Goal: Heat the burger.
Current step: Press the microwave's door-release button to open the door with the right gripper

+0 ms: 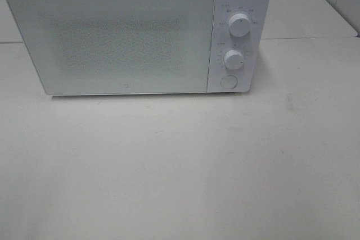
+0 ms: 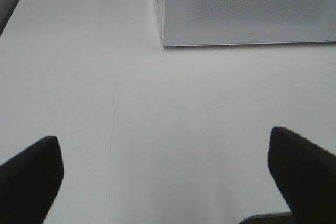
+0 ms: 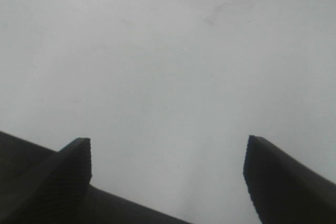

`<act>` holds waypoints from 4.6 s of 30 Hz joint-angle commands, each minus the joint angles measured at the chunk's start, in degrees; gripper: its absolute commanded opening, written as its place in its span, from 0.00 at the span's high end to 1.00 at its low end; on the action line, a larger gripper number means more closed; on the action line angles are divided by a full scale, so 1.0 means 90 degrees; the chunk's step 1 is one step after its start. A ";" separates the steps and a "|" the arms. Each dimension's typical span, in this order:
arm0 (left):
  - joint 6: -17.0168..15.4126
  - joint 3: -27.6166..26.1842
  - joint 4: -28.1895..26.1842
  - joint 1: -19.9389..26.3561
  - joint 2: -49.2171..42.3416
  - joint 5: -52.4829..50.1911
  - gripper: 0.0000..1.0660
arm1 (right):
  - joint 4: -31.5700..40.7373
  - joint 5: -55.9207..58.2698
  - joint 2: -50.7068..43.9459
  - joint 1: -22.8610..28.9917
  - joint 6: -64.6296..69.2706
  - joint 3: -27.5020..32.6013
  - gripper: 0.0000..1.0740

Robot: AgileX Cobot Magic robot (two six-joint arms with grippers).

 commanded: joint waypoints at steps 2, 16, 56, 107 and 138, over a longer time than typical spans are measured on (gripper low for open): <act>-0.0045 0.0000 -0.0013 0.0019 -0.0108 -0.0083 0.08 | -0.0045 -0.0057 -0.0929 -0.0643 -0.0095 0.0070 0.29; -0.0045 0.0000 -0.0013 0.0019 -0.0108 -0.0083 0.08 | 0.0025 -0.0528 -0.2349 -0.1522 -0.0363 0.1146 0.29; -0.0045 0.0000 0.0000 0.0019 -0.0038 -0.0083 0.08 | -0.0045 -0.3762 -0.0598 -0.1706 -0.0357 0.0999 0.30; -0.0045 0.0000 0.0000 0.0019 -0.0038 -0.0083 0.08 | 0.1502 -1.2433 0.5227 -0.1687 -0.0974 0.2502 0.30; -0.0045 0.0000 -0.0006 0.0019 -0.0038 -0.0083 0.08 | 0.5704 -1.4534 0.6443 0.2693 -0.2343 0.3075 0.30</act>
